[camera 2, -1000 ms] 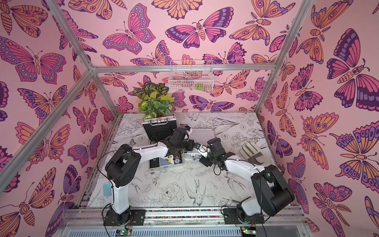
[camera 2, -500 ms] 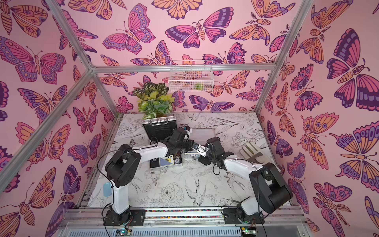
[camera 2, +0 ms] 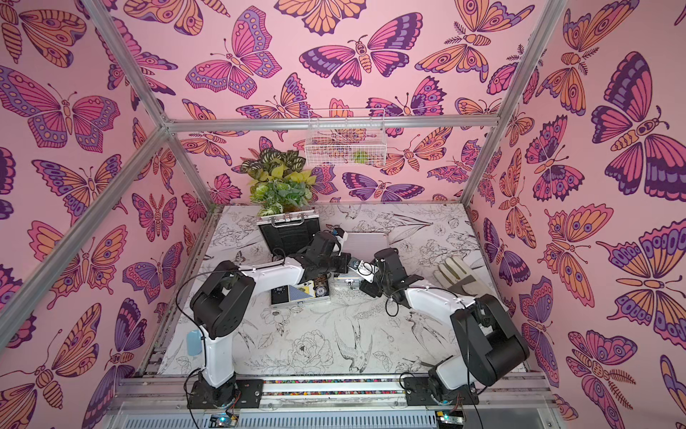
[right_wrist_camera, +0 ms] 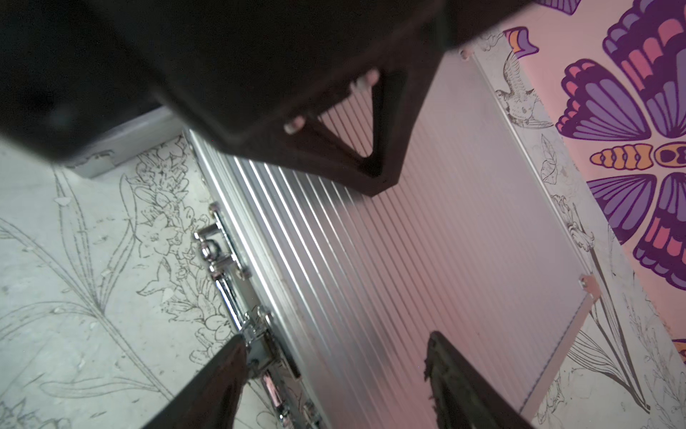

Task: Close the poker set cases
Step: Fasten the fastener on the poker set case.

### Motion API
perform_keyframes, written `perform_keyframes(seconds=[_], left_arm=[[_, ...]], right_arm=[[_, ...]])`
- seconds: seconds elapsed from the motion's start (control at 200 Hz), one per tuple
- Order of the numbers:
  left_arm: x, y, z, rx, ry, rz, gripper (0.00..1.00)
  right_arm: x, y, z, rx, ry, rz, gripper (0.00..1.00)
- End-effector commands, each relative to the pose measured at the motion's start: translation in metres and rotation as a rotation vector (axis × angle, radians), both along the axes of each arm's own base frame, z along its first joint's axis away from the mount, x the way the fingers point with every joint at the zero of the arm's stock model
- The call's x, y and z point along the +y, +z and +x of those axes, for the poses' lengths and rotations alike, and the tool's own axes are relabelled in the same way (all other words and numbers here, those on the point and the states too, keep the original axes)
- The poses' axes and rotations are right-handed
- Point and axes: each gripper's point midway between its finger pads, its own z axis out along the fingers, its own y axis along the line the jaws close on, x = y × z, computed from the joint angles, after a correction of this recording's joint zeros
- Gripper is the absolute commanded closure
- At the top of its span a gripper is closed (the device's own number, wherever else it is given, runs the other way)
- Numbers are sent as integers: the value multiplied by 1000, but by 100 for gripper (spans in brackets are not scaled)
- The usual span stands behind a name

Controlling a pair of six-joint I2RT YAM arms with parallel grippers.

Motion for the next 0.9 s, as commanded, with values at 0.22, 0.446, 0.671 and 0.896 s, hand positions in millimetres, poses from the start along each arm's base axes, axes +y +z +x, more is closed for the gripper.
perform_keyframes(seconds=[0.22,0.446,0.671,0.896], left_arm=[[58,-97,-47,268,37,275,100],[59,-97,-46,267,38,274,100],[59,-97,-46,267,36,273,100],[59,-97,-46,267,35,274,100]], right_arm=[[-6,-8,4,10,-11,-76,23],[13,18,-11,-22,72,19,23],[18,3,-22,-3,101,-51,23],[17,-13,-18,-2,80,-111,23]])
